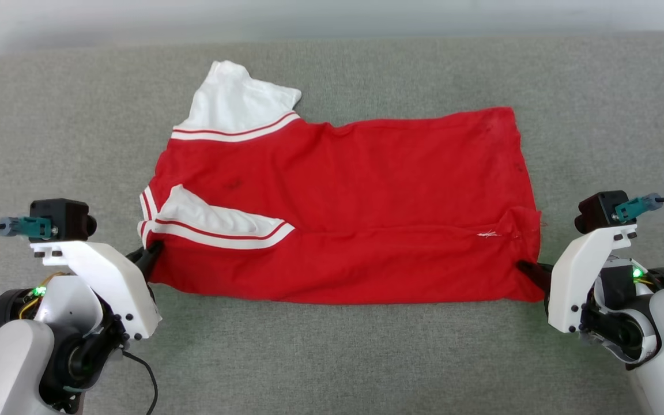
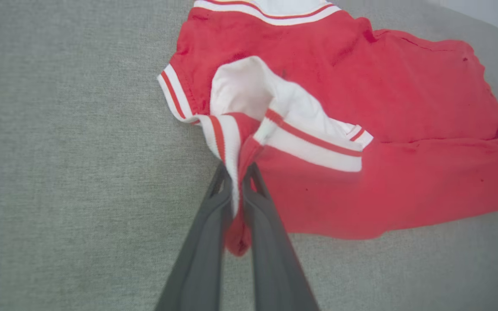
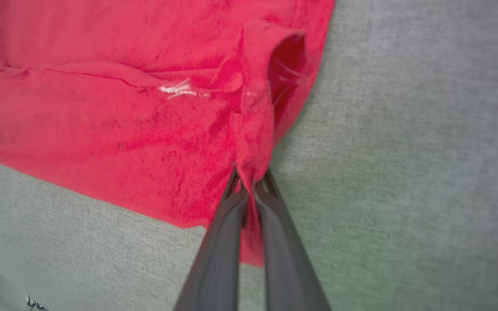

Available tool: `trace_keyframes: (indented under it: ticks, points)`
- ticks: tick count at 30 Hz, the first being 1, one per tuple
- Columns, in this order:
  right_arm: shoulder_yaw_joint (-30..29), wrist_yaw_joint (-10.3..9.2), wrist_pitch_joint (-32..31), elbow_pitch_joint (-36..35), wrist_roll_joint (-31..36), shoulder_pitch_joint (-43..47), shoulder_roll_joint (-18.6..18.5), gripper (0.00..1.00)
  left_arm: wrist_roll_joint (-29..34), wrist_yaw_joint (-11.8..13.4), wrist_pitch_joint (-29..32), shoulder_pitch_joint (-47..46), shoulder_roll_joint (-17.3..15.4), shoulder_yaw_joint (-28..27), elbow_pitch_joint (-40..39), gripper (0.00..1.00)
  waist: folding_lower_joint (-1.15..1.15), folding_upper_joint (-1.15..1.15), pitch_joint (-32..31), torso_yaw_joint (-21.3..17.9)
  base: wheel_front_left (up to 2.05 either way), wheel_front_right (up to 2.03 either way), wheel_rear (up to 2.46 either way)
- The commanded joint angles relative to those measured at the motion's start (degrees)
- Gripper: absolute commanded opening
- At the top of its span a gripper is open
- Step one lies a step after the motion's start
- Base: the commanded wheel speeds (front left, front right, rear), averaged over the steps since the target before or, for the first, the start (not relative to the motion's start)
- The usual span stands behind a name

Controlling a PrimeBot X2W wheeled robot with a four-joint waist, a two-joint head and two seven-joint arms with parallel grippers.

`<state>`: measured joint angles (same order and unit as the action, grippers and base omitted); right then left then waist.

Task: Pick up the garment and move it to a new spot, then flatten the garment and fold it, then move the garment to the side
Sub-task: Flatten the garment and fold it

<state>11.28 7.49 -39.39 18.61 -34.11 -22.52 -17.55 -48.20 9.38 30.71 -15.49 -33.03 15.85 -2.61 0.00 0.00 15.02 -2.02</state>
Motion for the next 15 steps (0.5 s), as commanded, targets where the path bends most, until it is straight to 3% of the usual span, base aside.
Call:
trace_keyframes:
  ticks: [1, 15]
  points:
    - [0.46, 0.00, 0.58, -0.95, -0.57, 0.82, -0.78, 0.00, 0.11, 0.90, -1.52, 1.64, 0.69, -0.53, 0.42, 0.00, 0.00, 0.00, -2.67, -0.07, 0.00, 0.00, 0.00]
    - [-1.01, -0.01, -1.19, -4.66, -0.82, 8.88, -1.30, 0.00, -1.65, 4.03, -3.30, 13.00, 0.77, -2.04, -2.15, 0.00, 0.00, 0.00, -11.13, -0.25, 0.00, 0.00, 0.00]
